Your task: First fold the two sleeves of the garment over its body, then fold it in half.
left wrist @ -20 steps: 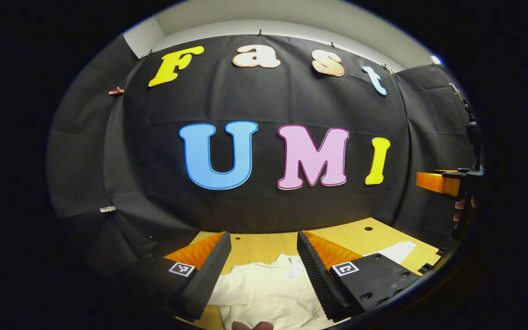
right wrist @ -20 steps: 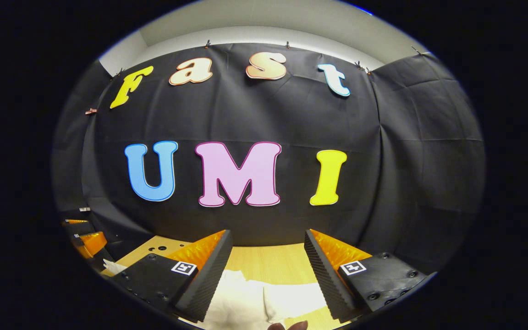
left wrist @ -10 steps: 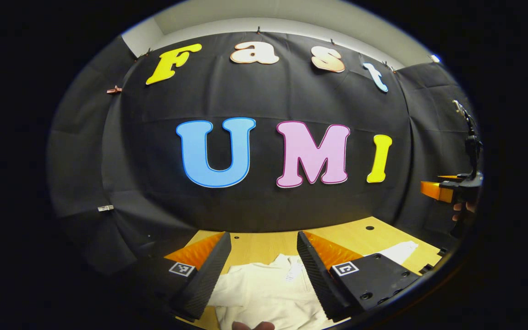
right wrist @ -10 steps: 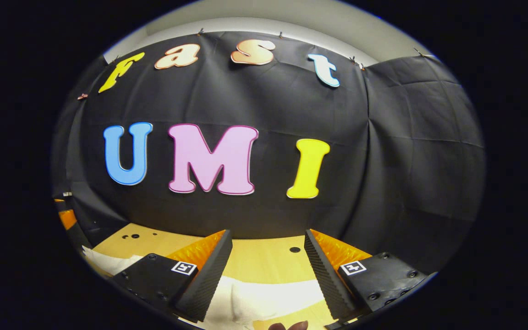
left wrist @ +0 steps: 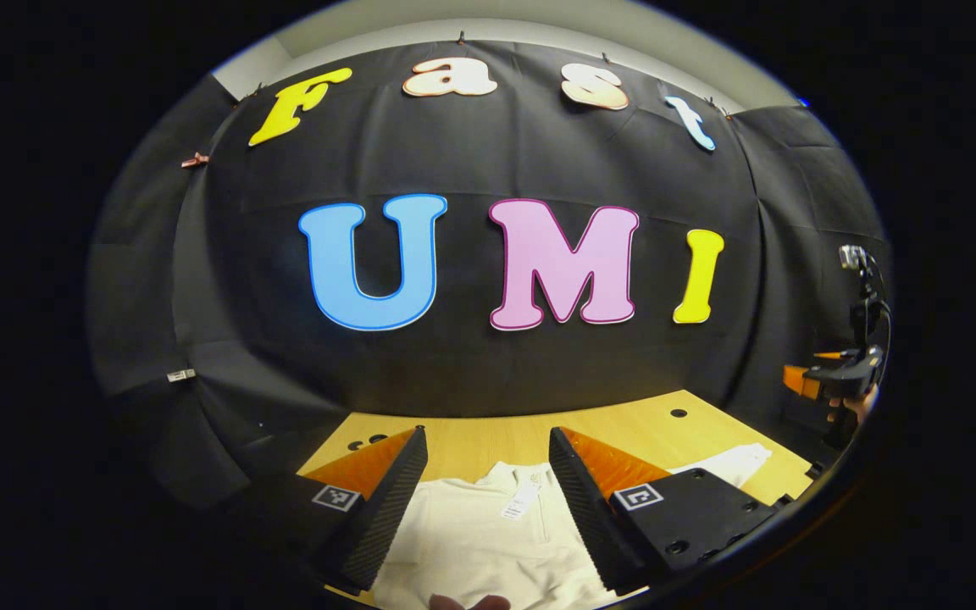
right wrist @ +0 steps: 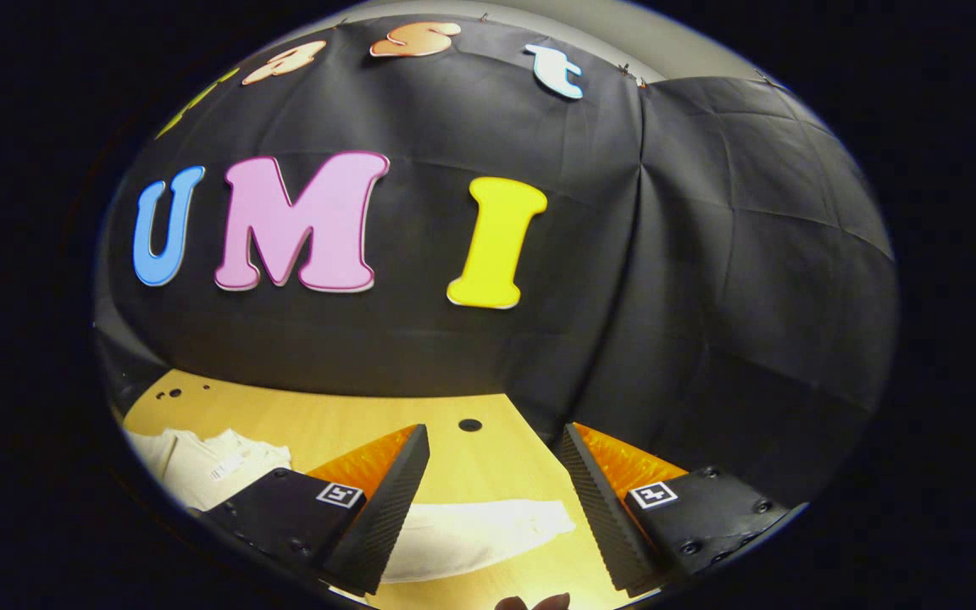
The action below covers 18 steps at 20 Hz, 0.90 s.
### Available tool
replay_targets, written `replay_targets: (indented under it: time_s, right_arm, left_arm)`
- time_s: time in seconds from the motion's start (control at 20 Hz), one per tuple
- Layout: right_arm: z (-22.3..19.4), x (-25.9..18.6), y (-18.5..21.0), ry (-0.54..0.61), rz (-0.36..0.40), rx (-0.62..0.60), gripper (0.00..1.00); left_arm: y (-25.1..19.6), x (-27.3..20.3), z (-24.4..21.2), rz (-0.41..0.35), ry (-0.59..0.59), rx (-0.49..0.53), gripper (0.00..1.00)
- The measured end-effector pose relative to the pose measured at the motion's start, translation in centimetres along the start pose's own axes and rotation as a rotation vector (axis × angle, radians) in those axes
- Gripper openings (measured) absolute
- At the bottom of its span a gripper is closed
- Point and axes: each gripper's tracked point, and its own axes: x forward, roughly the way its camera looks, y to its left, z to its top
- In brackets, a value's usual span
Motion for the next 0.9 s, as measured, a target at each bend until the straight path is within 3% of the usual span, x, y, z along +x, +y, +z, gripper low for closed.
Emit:
replay_targets:
  time_s: [0.5, 0.75, 0.9]
  right_arm:
    - [-14.2, 9.9, -4.4, 0.259, 0.005, 0.007, 0.98]
    - [-21.7, 12.7, -5.6, 0.403, 0.001, 0.051, 0.98]
    - [-24.2, 13.4, -6.1, 0.459, 0.016, 0.045, 0.98]
  left_arm:
    - [-0.2, 2.2, -3.0, 0.111, 0.136, 0.057, 0.93]
    - [-1.0, 3.0, -3.7, 0.149, 0.165, 0.08, 0.93]
    - [-1.5, 3.2, -4.1, 0.166, 0.179, 0.083, 0.93]
